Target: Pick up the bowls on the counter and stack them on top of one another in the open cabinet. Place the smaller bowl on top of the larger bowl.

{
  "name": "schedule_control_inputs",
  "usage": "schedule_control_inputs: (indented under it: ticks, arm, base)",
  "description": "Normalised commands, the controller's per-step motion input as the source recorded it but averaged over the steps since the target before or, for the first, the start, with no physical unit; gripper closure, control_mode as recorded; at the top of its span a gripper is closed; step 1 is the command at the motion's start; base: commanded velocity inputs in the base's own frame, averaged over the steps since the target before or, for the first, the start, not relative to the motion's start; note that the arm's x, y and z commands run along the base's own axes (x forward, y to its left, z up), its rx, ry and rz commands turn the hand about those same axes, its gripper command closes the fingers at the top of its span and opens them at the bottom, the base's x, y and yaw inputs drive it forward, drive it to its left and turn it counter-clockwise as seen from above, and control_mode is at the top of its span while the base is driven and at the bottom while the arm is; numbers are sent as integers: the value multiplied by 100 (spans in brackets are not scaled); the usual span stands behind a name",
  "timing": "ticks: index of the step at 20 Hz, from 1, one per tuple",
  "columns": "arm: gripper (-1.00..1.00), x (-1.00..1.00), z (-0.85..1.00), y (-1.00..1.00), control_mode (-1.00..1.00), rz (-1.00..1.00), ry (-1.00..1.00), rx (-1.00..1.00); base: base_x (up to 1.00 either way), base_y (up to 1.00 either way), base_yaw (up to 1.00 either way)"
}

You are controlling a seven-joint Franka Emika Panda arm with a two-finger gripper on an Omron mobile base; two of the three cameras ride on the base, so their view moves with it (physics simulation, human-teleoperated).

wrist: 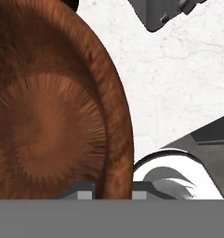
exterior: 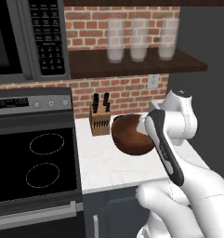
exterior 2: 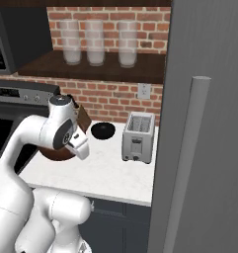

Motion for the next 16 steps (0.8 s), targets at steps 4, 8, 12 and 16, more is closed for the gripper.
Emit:
schedule_control_inputs:
  ticks: [4, 8, 12, 16]
  arm:
    - [100, -36, 81, 14, -100, 0, 1, 0]
    - [100, -39, 79, 3, -100, 0, 0, 0]
    - [100, -41, 67, 0, -100, 0, 0, 0]
    - [100, -44, 66, 12, -100, 0, -1, 0]
  base:
    - [0, 0, 0]
    - [0, 0, 0]
    - [0, 0, 0]
    - [0, 0, 0]
